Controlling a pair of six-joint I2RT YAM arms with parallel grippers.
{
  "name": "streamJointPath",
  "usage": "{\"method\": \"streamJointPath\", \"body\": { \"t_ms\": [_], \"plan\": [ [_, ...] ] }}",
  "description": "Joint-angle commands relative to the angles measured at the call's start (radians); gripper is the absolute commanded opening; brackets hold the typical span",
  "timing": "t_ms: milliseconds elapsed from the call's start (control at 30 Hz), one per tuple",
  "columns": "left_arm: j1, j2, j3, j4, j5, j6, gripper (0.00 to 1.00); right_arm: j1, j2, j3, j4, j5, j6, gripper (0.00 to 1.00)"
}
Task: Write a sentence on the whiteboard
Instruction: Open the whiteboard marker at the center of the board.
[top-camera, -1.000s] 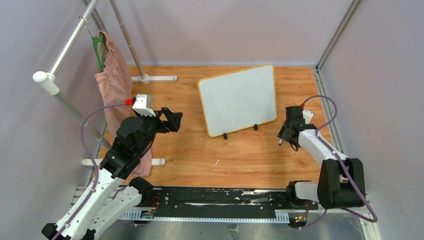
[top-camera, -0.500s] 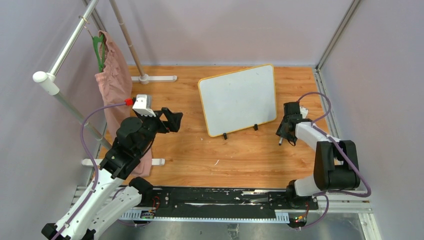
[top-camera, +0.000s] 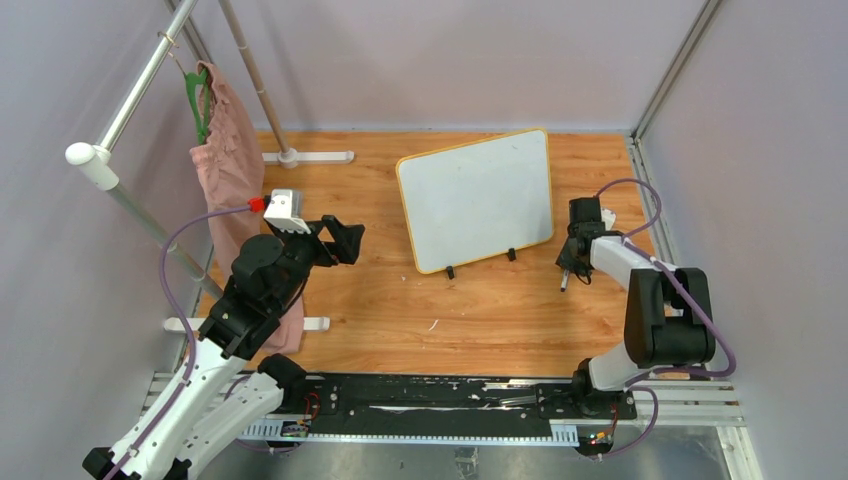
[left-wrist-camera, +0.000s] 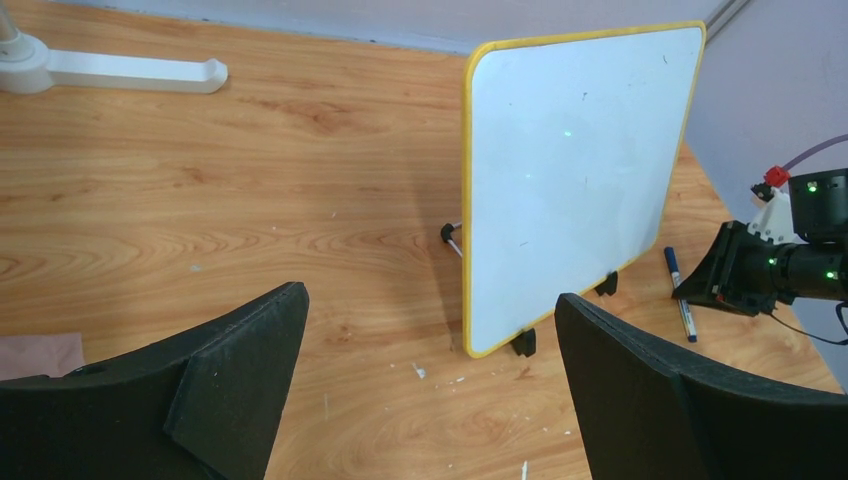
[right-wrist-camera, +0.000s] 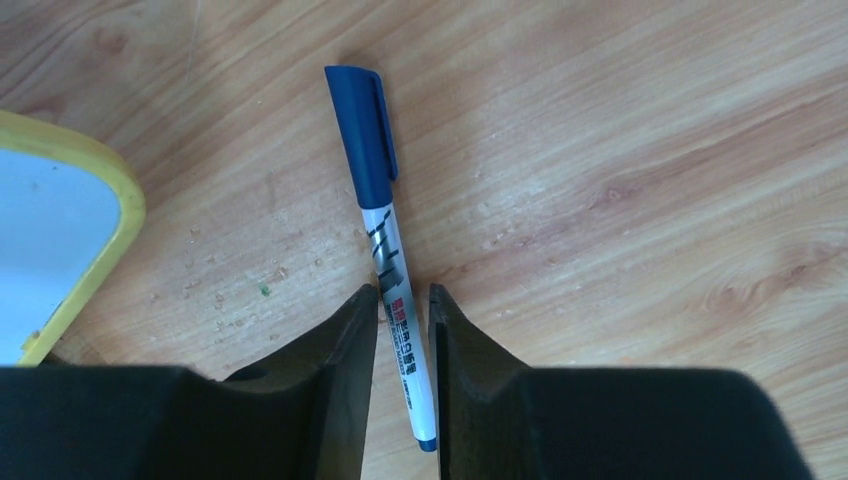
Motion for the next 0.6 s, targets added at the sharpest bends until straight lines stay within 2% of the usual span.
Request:
{"method": "streamJointPath", "body": {
  "t_ms": [0,133,267,567],
  "plan": [
    [-0.007,-0.010,-0.004,0.021,-0.013,0.012,1.00,-0.020,0.049,0.009,-0.067,-0.009,-0.012,0.27],
    [-0.011,-0.011,-0.003,0.018,-0.013,0.012,1.00,-0.020,0.065,0.023,-0.088,-0.006,-0.016,0.17],
    [-0.015,-0.022,-0.001,0.016,-0.019,0.015,1.00,-0.021,0.069,0.029,-0.109,-0.005,-0.019,0.01],
    [-0.019,-0.029,-0.001,0.015,-0.020,0.015,1.00,-0.020,-0.074,0.007,-0.172,0.028,-0.039,0.00]
  ]
}}
